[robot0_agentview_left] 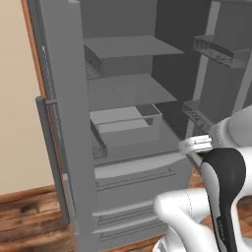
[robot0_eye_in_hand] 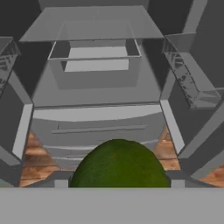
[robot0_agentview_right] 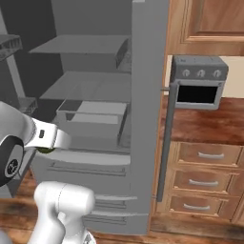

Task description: Grab the limes from the fridge, place them in the blender, close the lid, and turn on the blender to create a marinade.

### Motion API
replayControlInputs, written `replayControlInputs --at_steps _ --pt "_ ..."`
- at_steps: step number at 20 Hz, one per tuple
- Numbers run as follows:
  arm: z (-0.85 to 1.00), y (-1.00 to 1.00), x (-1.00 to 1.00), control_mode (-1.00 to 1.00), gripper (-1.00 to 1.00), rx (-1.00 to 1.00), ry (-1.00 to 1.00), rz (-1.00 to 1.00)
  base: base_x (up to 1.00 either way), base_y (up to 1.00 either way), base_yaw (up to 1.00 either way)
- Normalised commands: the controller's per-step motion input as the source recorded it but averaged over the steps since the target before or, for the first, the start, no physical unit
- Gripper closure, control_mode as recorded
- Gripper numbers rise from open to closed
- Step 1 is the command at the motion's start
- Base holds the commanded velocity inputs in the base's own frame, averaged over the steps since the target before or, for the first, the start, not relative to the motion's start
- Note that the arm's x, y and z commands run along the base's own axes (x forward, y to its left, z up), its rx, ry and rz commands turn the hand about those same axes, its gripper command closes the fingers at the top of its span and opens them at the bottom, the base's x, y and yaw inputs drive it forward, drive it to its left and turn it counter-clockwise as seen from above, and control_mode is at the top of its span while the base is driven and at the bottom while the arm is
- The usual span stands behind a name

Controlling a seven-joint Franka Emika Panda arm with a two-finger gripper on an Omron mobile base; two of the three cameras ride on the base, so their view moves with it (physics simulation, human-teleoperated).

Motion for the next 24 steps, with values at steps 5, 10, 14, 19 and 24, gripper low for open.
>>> replayControlInputs --at_steps 5,10,14,19,24 --pt "0.0 0.0 0.0 1.0 1.0 0.0 0.0 0.0 -0.69 0.19 -0.31" --pt "0.0 0.0 0.0 1.0 1.0 0.0 0.0 0.0 -0.51 0.36 -0.42" --pt "0.0 0.0 0.0 1.0 1.0 0.0 0.0 0.0 -0.52 0.41 -0.52" --pt "0.0 0.0 0.0 1.0 1.0 0.0 0.0 0.0 -0.26 0.87 -0.44" --pt "0.0 0.0 0.0 1.0 1.0 0.0 0.0 0.0 -0.03 0.83 -0.36"
